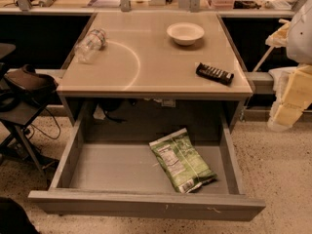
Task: Pick green jalapeno chip bag from top drawer and place on counter
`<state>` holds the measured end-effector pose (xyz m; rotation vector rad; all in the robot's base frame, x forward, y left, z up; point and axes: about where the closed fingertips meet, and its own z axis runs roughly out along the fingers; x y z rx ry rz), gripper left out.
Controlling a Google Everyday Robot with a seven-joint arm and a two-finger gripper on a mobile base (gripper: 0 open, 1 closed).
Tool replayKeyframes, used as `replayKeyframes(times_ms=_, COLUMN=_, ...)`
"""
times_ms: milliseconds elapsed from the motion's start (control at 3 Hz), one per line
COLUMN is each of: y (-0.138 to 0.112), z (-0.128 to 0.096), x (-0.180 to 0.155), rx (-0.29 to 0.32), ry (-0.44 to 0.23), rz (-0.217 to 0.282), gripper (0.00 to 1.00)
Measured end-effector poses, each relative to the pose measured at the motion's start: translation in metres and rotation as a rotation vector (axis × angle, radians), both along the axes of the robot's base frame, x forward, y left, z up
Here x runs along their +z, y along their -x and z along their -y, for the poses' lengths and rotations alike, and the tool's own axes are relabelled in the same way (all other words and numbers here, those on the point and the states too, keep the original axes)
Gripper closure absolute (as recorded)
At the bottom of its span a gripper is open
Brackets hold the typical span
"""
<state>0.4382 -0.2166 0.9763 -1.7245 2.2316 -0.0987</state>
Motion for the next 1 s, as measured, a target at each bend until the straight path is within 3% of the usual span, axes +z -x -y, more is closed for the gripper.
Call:
replayKeyframes(times_ms=667, y=-0.004, z=-0.002, x=-0.005, rx=0.002, ry=-0.017, rz=0.009, gripper=0.0)
replayKeyframes(times_ms=1000, y=-0.02, z=-0.008, x=-0.044, rx=-0.013, ry=-0.082, rz=-0.006, gripper=0.0)
